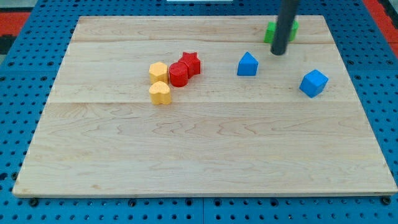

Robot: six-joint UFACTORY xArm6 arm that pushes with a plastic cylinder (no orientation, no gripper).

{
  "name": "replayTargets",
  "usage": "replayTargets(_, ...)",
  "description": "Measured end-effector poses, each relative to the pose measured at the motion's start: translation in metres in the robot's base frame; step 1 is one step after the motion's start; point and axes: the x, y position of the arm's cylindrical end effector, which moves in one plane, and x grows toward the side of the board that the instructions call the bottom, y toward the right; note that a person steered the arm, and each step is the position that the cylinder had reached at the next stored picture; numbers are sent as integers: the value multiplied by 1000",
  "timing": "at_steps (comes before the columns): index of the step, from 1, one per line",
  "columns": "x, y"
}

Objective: Slide the blue cube closer to the green star

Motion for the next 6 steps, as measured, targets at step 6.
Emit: replayTargets(6,76,21)
